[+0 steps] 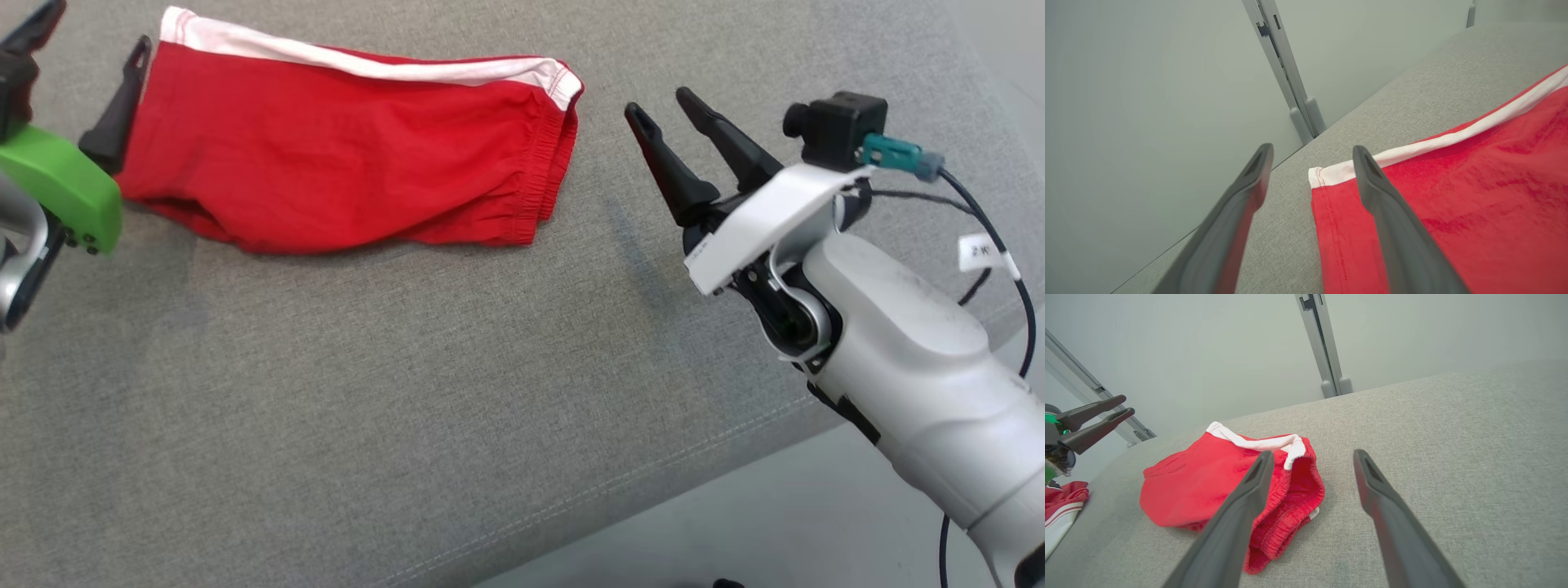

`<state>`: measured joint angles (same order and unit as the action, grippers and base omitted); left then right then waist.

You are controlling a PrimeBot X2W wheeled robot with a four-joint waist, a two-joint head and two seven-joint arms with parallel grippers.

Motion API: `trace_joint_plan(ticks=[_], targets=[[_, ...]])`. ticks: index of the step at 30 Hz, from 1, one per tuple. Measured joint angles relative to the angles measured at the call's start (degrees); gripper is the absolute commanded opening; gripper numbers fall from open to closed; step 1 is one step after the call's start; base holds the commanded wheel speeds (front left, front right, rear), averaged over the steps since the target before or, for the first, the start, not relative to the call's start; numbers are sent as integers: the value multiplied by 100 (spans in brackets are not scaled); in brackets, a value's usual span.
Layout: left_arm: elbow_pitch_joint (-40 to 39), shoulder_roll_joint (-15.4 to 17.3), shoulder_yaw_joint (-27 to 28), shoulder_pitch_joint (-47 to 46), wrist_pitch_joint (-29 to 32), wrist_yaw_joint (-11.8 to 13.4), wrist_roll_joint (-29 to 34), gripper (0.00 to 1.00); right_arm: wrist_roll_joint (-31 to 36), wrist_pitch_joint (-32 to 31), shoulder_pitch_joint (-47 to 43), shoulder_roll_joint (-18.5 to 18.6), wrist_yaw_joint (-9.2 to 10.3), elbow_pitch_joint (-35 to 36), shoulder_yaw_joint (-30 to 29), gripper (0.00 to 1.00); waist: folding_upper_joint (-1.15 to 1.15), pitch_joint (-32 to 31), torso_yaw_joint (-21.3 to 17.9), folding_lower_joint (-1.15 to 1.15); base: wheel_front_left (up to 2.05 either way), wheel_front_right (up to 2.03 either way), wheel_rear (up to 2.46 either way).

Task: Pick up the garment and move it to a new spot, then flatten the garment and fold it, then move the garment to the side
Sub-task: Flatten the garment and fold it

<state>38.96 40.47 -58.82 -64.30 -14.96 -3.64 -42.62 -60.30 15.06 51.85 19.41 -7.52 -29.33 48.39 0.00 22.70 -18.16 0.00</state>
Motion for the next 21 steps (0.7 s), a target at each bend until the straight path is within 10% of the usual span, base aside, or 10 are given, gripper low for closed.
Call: trace_joint_plan(ticks=[21], targets=[[-711,-297,2050,1743,-7,41,935,100,2542,0,-2854,-927,2,1822,-2908,100,0,-429,31,0,0,0,0]])
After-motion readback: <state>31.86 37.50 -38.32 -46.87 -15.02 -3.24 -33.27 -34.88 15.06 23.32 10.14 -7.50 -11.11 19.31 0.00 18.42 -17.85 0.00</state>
